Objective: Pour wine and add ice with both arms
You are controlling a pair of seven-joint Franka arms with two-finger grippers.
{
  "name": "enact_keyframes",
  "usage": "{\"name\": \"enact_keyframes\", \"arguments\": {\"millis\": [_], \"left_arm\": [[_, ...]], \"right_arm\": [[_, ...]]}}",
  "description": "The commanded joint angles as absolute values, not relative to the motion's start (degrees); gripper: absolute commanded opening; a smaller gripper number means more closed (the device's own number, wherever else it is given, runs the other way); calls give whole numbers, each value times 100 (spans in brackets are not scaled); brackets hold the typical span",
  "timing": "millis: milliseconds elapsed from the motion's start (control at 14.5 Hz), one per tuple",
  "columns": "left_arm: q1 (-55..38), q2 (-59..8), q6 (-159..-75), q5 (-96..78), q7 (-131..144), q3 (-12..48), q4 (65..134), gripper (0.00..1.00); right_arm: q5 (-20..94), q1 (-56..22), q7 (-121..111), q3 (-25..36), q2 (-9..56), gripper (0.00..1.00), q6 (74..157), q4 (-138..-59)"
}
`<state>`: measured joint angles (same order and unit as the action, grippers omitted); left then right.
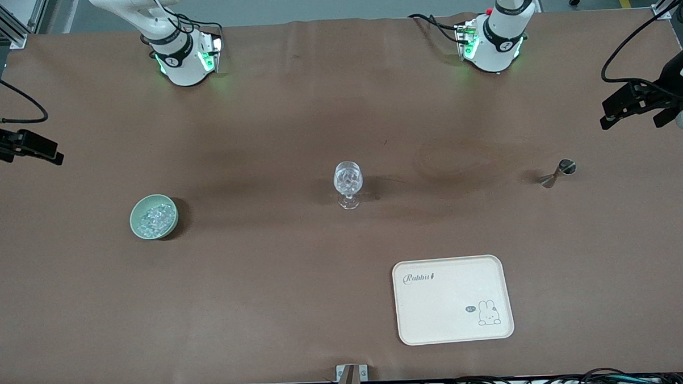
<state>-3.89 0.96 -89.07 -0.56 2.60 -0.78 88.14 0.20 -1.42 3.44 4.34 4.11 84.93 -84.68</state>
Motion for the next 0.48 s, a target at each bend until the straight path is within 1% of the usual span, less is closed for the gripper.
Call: {"name": "enact_keyframes", "arguments": {"millis": [0,413], "left_arm": [[-387,123,-8974,44,343,-44,8824,99],[-352,62,-8921,-18,473,-149,8807,100]], "right_arm": [[-53,-158,475,396,202,100,8561,-8692],[-53,-229,501,396,202,100,8569,-8692]]}}
